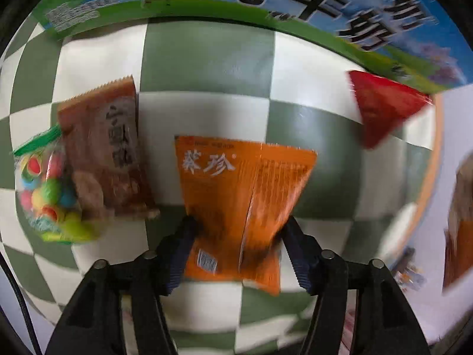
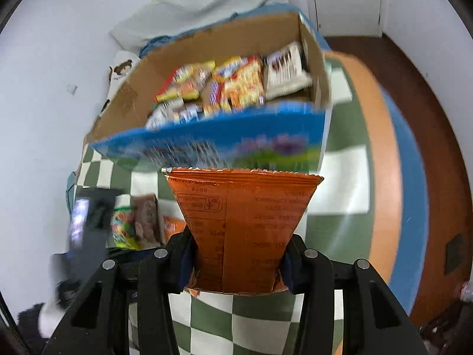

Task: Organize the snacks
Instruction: 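Carry both orange packets into the cardboard box and open both tools, then grasp the watermelon candy bag with the left tool while the right tool grasps the brown biscuit packet, then carry the candy bag and biscuit packet into the box and open both tools, then grasp the white photo-printed packet with the left tool while the right tool grasps the red packet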

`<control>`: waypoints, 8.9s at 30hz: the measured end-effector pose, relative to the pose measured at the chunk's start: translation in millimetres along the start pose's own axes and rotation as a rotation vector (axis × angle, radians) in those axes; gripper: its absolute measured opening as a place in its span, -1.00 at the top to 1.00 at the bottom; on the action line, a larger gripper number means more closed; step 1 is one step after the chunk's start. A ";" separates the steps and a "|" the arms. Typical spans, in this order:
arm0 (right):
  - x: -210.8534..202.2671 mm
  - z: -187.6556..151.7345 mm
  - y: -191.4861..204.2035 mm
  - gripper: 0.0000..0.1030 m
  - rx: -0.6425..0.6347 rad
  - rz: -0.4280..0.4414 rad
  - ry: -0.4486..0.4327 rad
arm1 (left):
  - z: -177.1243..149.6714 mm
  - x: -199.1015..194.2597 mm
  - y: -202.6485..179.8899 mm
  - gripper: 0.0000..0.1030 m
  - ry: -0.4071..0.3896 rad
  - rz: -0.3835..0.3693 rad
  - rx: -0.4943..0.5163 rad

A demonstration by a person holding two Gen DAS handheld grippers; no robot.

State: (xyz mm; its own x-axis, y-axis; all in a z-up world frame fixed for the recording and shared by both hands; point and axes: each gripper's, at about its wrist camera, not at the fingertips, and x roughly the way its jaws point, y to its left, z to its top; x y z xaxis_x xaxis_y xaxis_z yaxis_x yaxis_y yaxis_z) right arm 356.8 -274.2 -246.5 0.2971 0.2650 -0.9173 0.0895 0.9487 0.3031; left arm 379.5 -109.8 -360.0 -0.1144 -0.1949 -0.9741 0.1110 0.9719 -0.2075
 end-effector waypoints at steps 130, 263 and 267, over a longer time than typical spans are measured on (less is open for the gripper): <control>153.1 -82.8 99.4 -0.47 -0.211 -0.117 0.206 | -44.0 -0.1 155.8 -0.06 -0.150 0.187 -0.197; 62.8 -98.6 12.8 0.14 -0.141 -0.010 0.130 | -106.5 6.0 80.4 -0.07 -0.052 0.090 -0.207; 75.0 -117.2 13.4 0.14 -0.119 -0.016 0.150 | -110.6 6.7 74.8 -0.03 -0.077 0.112 -0.184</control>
State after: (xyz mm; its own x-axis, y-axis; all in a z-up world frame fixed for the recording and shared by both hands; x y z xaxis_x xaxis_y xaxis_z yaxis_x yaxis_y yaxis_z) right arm 268.8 -221.5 -341.5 0.1509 0.2640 -0.9526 -0.0225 0.9643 0.2637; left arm 277.8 -23.8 -372.2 -0.0355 -0.0868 -0.9956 -0.0644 0.9944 -0.0844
